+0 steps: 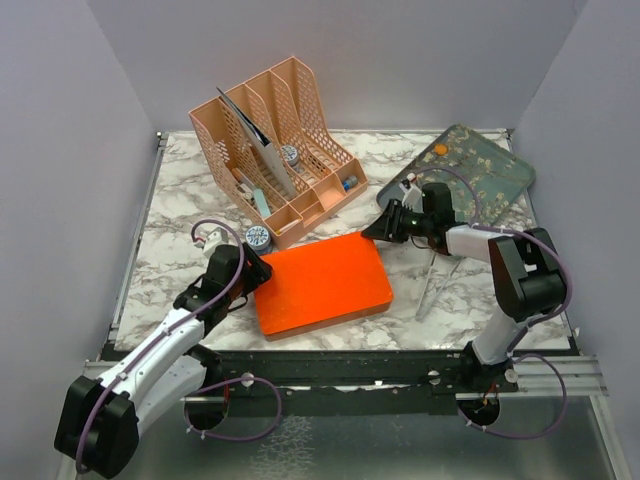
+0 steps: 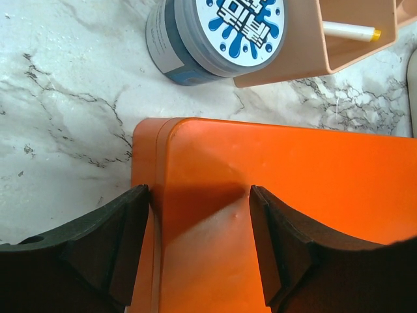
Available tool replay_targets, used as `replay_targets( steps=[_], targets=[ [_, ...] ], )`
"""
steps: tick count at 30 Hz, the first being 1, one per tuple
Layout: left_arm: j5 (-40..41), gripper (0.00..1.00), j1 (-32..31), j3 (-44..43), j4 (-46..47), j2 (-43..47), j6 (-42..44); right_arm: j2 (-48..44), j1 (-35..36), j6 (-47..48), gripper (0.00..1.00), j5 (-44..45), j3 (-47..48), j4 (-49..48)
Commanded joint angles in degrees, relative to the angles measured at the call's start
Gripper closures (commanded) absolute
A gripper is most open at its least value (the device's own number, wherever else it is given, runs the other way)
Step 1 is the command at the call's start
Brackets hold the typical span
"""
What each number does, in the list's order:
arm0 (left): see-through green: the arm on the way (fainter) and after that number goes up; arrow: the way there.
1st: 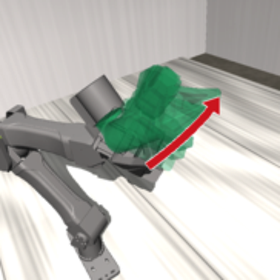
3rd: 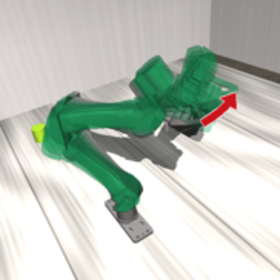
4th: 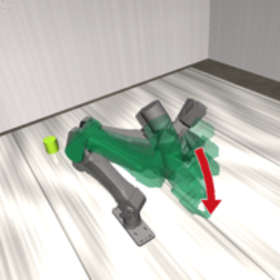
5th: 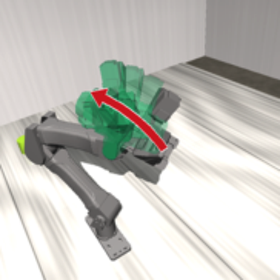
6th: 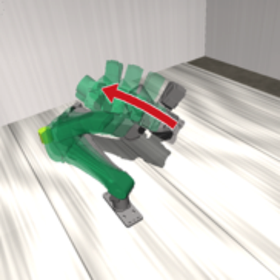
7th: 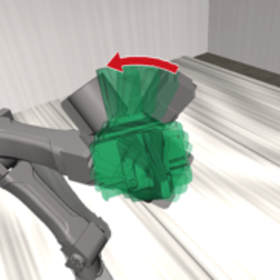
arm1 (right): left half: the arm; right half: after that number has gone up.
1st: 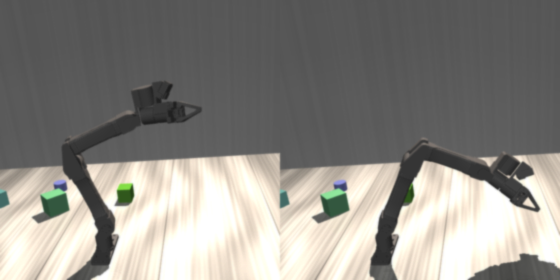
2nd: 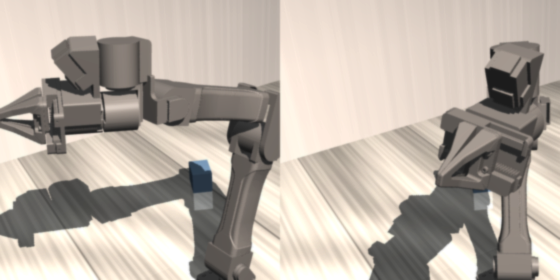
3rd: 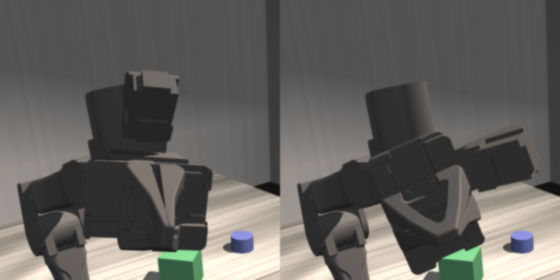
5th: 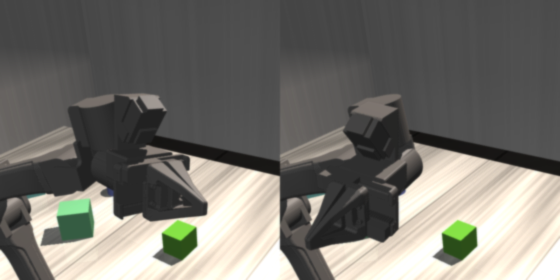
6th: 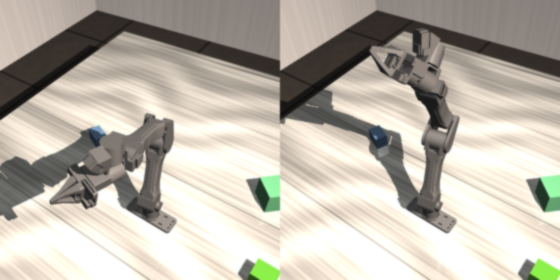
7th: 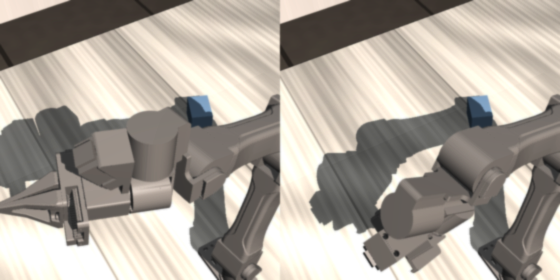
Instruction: Pack the cookies
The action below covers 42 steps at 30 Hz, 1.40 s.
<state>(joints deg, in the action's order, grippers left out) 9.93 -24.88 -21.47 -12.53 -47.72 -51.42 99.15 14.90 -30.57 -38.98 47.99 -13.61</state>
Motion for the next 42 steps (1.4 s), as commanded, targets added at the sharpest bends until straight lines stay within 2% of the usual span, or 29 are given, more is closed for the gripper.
replay_targets(
  steps=[1, 6, 9, 15, 18, 22, 28, 31, 36, 42],
  targets=[
    [0.1, 0.32, -0.3, 0.9, 1.8, -1.3, -0.4, 4.8, -0.4, 1.5, 0.65, 3.9, -6.2, 1.2],
    [-0.6, 0.32, -0.3, 0.7, 1.9, -1.7, -0.4, 4.5, -1.7, 0.5, 0.71, 5.1, -12.0, -1.2],
    [-1.4, 0.32, -0.3, 0.7, 2.3, -2.0, -0.4, 3.9, -3.0, 0.5, 0.78, 6.9, -14.3, -0.9],
    [-4.6, 0.32, -0.3, 0.9, 3.4, -3.9, -0.8, -1.0, -3.2, 1.1, 0.82, 11.8, -17.8, 2.2],
    [-5.2, 0.32, -0.3, 0.7, 4.0, -3.9, -1.0, -5.8, -2.3, 2.1, 0.84, 15.4, -17.7, 7.4],
    [-6.4, 0.32, -0.3, -0.1, 4.8, -4.7, -1.0, -11.4, -1.8, 2.8, 0.83, 16.2, -18.2, 12.1],
    [-6.4, 0.32, -0.3, -1.5, 4.6, -5.9, -0.1, -20.4, -1.6, 1.0, 0.78, 10.9, -18.6, 12.5],
    [-5.2, 0.32, -0.3, -2.2, 3.4, -5.2, 0.5, -24.7, -1.6, 1.5, 0.72, 12.9, -15.5, 16.5],
    [-4.2, 0.32, -0.3, -2.8, 2.4, -5.6, 1.0, -27.1, -1.6, 2.5, 0.65, 22.3, -12.6, 19.3],
    [-4.3, 0.32, -0.3, -3.6, 2.2, -8.0, 1.4, -24.3, -1.6, 2.7, 0.61, 18.6, -12.9, 16.7]
  ],
)
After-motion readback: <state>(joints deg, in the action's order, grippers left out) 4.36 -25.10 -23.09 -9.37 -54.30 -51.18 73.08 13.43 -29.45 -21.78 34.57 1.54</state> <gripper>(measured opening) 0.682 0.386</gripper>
